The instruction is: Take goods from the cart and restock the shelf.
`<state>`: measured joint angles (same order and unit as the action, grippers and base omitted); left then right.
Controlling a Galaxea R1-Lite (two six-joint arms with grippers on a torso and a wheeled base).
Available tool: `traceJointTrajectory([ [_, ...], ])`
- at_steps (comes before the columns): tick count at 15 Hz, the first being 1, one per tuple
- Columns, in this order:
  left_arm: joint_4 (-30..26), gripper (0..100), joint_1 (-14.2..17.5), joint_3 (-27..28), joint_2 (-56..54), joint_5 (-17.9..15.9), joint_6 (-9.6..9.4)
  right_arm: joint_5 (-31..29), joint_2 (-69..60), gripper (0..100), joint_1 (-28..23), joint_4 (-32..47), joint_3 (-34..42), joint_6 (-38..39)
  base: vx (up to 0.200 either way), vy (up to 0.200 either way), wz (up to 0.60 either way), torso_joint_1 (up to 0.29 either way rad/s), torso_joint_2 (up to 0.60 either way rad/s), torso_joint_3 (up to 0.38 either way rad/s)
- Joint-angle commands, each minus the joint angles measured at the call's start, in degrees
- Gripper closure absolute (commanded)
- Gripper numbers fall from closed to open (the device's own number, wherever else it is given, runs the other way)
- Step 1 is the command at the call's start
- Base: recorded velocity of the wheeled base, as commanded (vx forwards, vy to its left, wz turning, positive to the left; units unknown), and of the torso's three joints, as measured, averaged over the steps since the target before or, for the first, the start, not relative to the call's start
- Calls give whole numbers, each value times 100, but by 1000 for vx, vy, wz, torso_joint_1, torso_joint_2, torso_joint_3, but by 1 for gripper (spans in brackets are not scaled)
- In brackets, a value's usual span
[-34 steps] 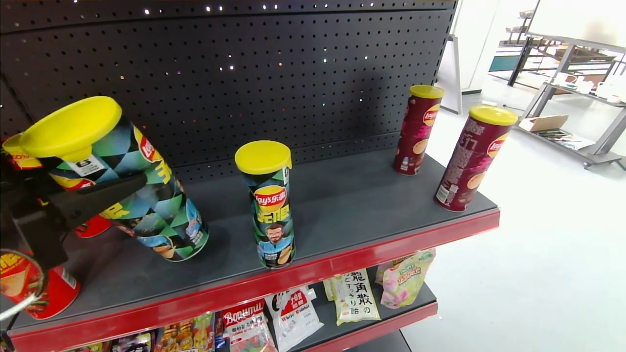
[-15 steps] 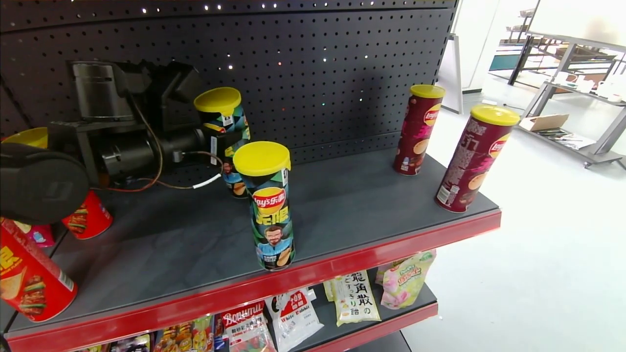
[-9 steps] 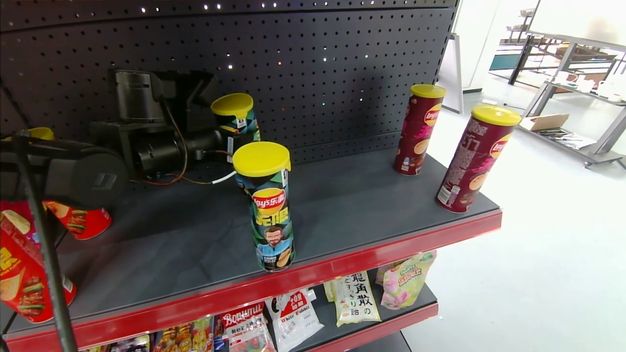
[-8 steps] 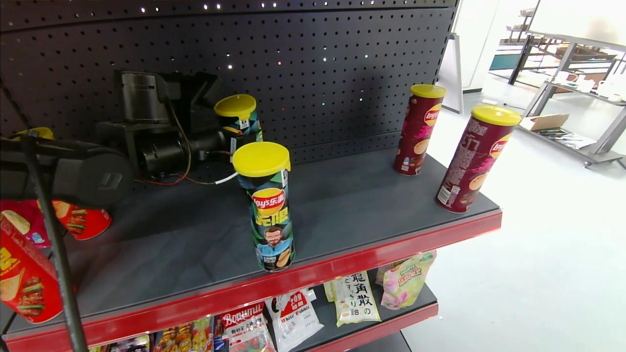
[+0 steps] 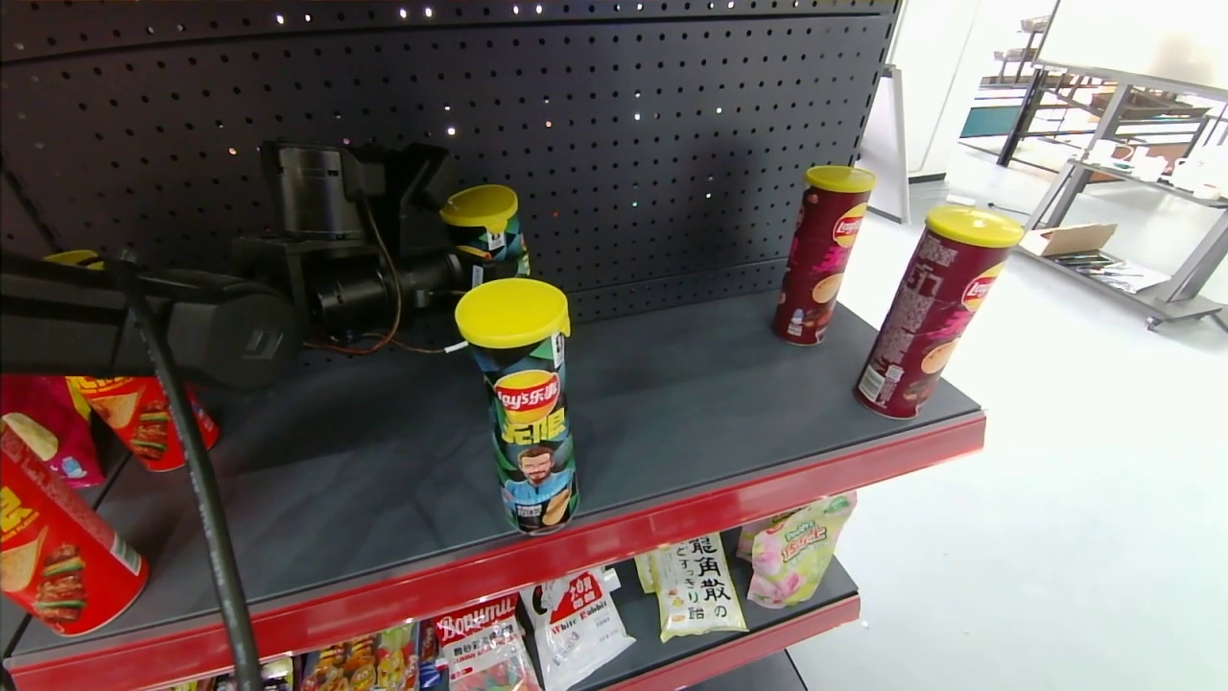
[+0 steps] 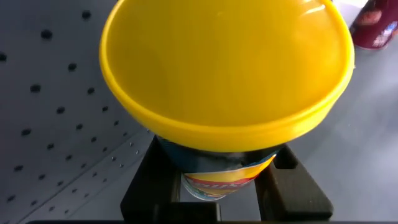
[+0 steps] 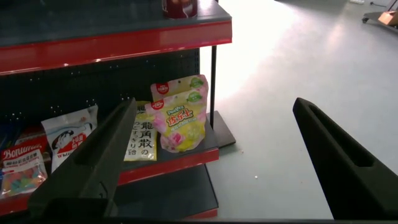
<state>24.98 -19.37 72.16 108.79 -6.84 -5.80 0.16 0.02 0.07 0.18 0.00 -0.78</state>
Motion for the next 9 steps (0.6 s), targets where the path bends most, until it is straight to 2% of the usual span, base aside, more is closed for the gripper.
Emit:
traceJointTrajectory([
  [1,-2,100,-14,88,90,-2,27,2,-2,0,1,-1,0,-1,0,0,0,0,0,0],
  [6,-72,100,-14,71,81,16,18,2,-2,0,1,-1,0,-1,0,0,0,0,0,0],
  [9,-388,100,-23,71,46,77,0,2,-2,0,1,-1,0,-1,0,0,0,0,0,0],
])
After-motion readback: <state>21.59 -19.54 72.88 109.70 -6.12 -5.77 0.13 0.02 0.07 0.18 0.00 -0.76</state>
